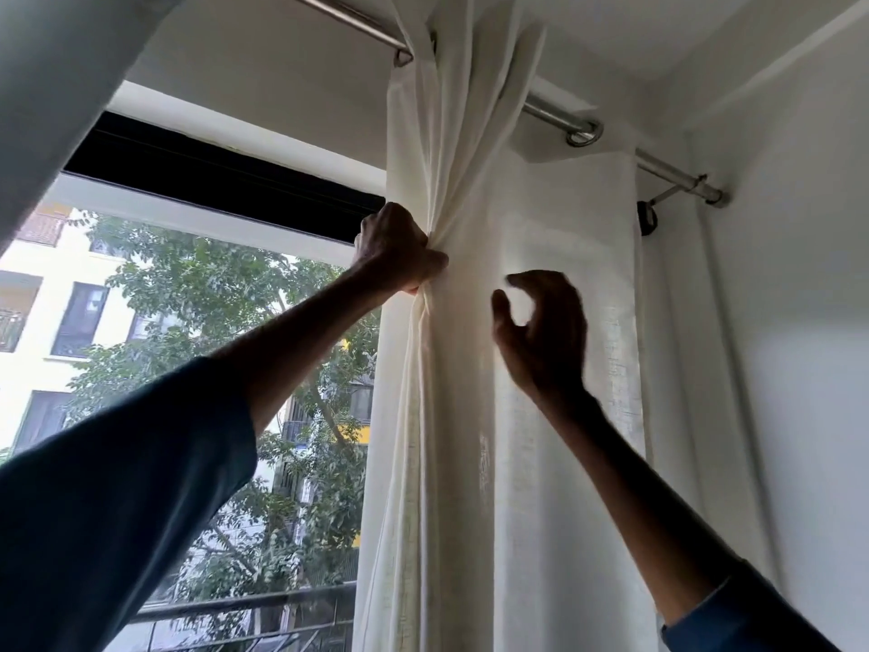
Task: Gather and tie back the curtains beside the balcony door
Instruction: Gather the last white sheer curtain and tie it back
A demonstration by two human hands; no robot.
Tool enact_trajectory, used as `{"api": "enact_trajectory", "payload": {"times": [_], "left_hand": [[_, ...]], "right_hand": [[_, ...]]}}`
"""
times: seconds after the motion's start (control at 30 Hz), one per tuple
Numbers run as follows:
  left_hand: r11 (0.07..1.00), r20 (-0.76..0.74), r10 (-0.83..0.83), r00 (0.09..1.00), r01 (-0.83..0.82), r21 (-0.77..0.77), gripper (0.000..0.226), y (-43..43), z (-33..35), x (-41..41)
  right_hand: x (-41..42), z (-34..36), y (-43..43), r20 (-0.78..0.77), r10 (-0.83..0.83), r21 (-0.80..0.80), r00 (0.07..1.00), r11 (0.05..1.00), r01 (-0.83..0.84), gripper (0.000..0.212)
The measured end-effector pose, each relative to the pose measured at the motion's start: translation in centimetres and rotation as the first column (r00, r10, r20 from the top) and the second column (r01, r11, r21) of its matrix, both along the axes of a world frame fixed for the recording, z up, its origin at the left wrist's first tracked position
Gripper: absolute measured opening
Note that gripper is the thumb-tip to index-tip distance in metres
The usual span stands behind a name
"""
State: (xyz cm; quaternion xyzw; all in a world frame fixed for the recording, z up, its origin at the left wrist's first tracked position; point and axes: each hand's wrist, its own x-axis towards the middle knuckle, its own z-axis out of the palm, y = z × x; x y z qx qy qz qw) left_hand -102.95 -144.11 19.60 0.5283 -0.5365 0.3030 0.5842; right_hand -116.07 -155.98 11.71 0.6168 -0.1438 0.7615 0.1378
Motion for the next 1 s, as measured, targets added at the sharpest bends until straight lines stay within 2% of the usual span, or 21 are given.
{"api": "enact_trajectory", "payload": {"times": [0.07,0.13,0.23,0.3,0.37,0.4,0.5,0.6,0.7,0.8,0.9,1.0], "left_hand": [[0.998,-0.023,0.0,1.0,0.001,0.056,0.017,0.0,0.2,0.2],[0.994,-0.02,0.0,1.0,0.002,0.108,0.017,0.0,0.3,0.2],[0.991,0.008,-0.025,1.0,0.024,0.134,0.02,0.1,0.5,0.2],[0.991,0.027,-0.03,0.999,0.026,0.135,0.023,0.0,0.5,0.2],[0.99,0.041,-0.04,0.998,0.034,0.138,0.025,0.1,0.5,0.4],[0.989,0.048,-0.048,0.998,0.04,0.142,0.025,0.2,0.4,0.5],[0.988,0.051,-0.073,0.996,0.066,0.14,0.025,0.4,0.5,1.1],[0.993,0.113,0.012,0.993,-0.025,0.115,0.026,0.7,0.4,1.4],[0.99,0.161,0.124,0.979,-0.134,0.052,0.025,0.5,0.1,1.8],[0.976,0.218,0.207,0.954,-0.217,0.025,0.031,0.1,0.4,3.0],[0.961,0.279,0.271,0.921,-0.274,-0.029,0.048,0.1,0.5,5.1],[0.94,0.336,0.335,0.88,-0.338,-0.051,0.054,1.0,0.4,6.6]], "right_hand": [[-2.2,0.9,-2.3,0.008,-0.102,0.291,0.995,0.952,0.095,0.07],[-4.0,1.6,-4.1,0.014,-0.07,0.54,0.997,0.84,0.052,0.09],[-5.3,2.3,-5.1,0.094,0.078,0.639,0.993,0.76,-0.12,0.078],[-5.0,2.3,-4.8,0.063,0.187,0.67,0.98,0.72,-0.18,0.074],[-4.3,2.5,-4.7,0.062,0.253,0.627,0.965,0.743,-0.235,0.063],[-3.8,2.7,-4.5,0.077,0.252,0.579,0.965,0.777,-0.249,0.051],[-1.9,3.6,-4.2,0.07,0.116,0.44,0.991,0.888,-0.136,0.033],[0.4,4.5,-2.6,0.008,0.05,0.301,0.999,0.952,-0.05,0.035],[2.4,5.6,1.5,-0.06,-0.051,0.192,0.997,0.979,0.062,0.022],[4.6,6.8,5.0,-0.159,-0.127,0.027,0.979,0.991,0.133,0.021],[6.7,6.2,6.5,-0.277,-0.171,-0.103,0.946,0.984,0.147,0.014],[6.9,4.9,6.4,-0.26,-0.121,-0.119,0.958,0.988,0.093,0.016]]}}
